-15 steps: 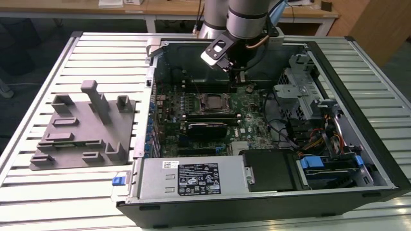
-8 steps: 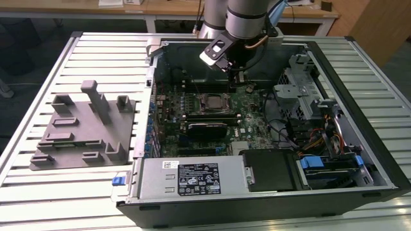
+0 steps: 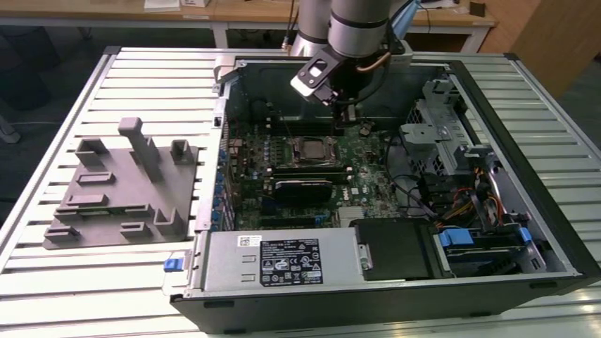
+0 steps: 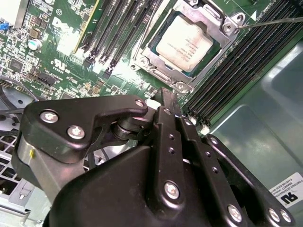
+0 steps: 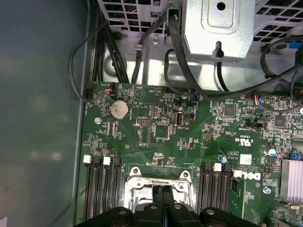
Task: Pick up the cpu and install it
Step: 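Close the cpu cover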
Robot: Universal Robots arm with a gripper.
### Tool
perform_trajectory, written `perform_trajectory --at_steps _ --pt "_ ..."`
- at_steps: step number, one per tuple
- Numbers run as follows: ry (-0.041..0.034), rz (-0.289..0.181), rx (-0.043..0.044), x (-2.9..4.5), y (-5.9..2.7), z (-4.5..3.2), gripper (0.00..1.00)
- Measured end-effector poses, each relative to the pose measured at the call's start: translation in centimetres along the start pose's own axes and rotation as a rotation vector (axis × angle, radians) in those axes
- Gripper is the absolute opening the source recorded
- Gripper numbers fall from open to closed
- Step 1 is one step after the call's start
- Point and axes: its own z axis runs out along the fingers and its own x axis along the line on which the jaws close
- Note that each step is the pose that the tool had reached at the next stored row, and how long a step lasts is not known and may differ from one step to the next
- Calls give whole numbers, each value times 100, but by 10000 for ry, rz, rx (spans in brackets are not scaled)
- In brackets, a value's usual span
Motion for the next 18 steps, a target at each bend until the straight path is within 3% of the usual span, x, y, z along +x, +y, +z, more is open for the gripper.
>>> perform_trajectory --at_steps 11,18 --pt "0 0 0 1 -31 12 11" --pt "1 0 -1 7 -143 15 11"
